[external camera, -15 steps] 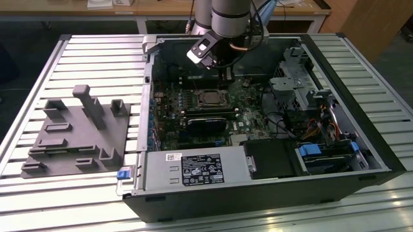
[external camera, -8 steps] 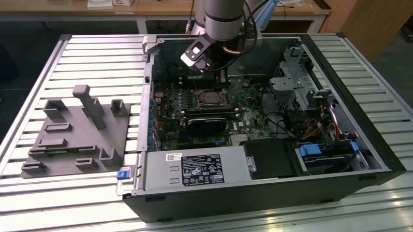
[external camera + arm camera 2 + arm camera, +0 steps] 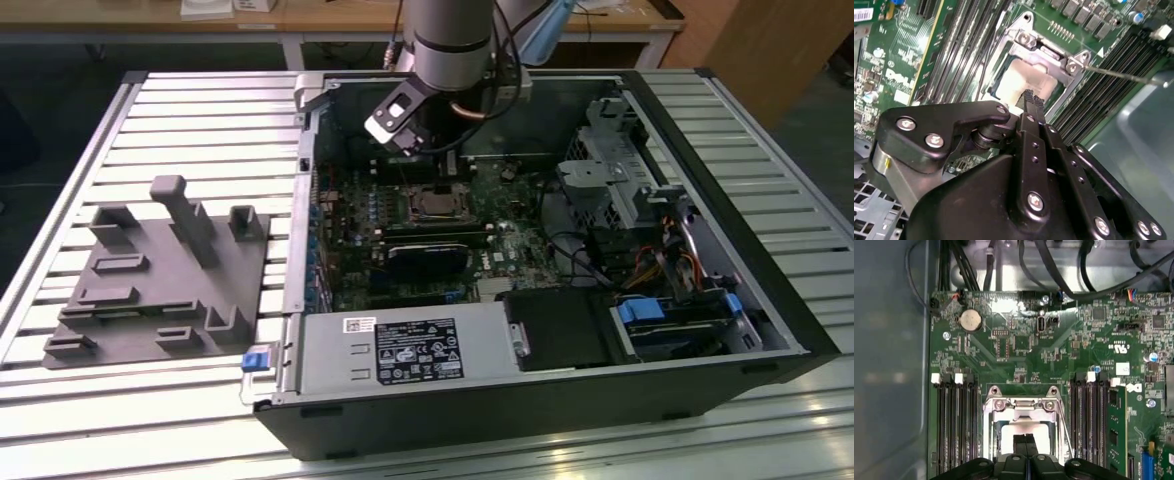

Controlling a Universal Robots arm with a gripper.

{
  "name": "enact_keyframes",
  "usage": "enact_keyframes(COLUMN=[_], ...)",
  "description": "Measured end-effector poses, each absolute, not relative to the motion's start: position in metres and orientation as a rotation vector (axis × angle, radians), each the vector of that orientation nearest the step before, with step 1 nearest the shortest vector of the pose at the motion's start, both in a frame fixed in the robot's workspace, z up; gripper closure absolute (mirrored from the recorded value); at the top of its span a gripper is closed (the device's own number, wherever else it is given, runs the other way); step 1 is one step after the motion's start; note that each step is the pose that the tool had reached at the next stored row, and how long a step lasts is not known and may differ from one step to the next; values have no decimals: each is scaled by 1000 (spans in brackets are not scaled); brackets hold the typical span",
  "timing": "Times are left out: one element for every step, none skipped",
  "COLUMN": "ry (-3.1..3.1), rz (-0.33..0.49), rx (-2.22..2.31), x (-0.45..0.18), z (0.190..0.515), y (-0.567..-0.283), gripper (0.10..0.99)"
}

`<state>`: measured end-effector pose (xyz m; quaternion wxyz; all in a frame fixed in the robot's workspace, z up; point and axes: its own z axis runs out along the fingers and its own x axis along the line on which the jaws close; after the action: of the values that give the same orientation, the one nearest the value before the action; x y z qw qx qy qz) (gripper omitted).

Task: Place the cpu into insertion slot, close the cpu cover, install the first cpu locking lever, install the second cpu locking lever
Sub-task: 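Close the cpu cover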

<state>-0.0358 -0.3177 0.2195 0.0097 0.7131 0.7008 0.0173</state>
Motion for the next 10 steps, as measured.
enact_keyframes(ry=[2188, 2188, 2188, 2188, 2188, 2188, 2188, 2189, 2193, 2202], rz=[54, 54, 54, 54, 54, 54, 54, 54, 54, 54], rx=[2227, 2227, 2227, 2226, 2226, 2226, 2226, 2226, 2222, 2213], x=[-37, -38, -38, -38, -38, -38, -38, -38, -38, -38], z=[219, 219, 219, 219, 219, 219, 219, 219, 219, 219], y=[-318, -318, -318, -318, -318, -318, -318, -318, -318, -318], gripper=[980, 980, 980, 980, 980, 980, 980, 980, 980, 980])
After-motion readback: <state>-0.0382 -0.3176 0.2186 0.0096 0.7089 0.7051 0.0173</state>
